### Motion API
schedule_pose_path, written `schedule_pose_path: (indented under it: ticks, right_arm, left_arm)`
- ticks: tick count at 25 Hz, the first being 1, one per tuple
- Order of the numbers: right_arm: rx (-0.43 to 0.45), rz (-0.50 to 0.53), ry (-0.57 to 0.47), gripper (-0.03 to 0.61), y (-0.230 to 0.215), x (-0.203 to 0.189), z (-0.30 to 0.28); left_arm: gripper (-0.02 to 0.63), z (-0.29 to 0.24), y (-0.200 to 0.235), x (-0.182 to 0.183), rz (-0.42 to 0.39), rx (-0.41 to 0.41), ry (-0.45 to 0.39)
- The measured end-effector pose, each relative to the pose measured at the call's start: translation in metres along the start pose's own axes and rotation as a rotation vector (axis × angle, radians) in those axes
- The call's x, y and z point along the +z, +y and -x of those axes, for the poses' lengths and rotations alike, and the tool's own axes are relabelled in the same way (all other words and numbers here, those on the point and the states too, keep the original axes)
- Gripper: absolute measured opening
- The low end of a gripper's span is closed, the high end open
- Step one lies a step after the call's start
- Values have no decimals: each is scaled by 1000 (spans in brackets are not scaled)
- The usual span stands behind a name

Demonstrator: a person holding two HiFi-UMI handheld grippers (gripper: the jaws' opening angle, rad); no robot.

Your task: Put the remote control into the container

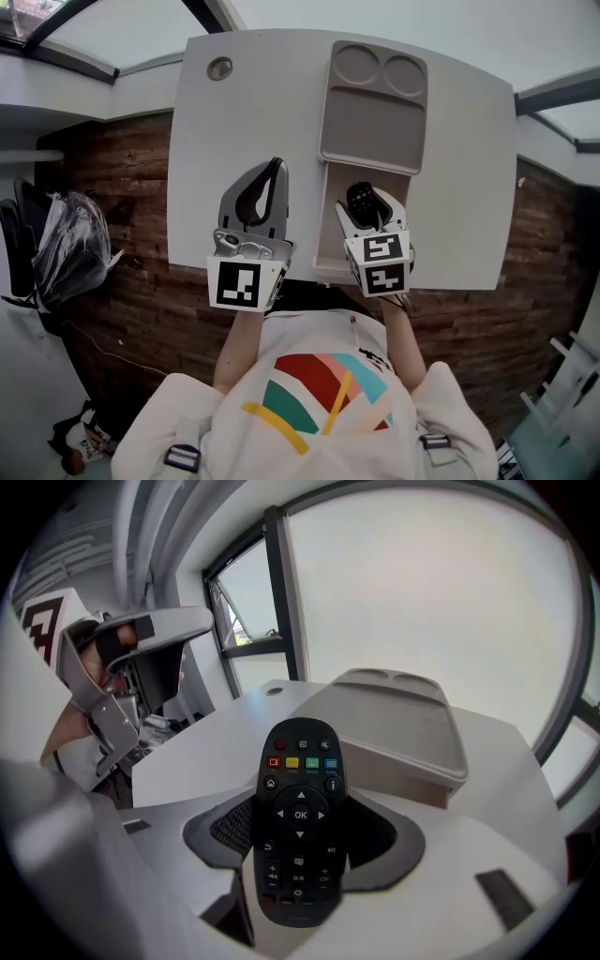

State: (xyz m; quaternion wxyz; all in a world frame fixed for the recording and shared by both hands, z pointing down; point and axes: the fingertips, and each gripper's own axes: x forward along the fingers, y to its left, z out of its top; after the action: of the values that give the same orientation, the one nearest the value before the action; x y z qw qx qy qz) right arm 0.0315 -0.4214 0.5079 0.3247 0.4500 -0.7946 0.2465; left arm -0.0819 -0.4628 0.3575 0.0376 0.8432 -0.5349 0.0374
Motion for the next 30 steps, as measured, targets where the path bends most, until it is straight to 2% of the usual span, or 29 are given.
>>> schedule_pose_path:
  ticks: [5,8,18,25,30]
  right_arm:
    - [-15,10,65,258,-1,-14,-11]
    - [-23,10,93,258,-2,-20,-16]
    - [-31,34,149,258,0,-41,-29]
    - [-45,46,154,259,-1,-44,-31]
    - [-42,49,158,259,-1,-45,-32]
  left_arm:
    - [8,-3,5,-2,-5,-2,-25]
    - [8,-2,5,-7,3,-4,3]
    - [8,-3,4,-13,-1,-19,-5]
    - [8,2,5,-11,11,1,10]
    - [8,2,3,-10,-3,-2,-15]
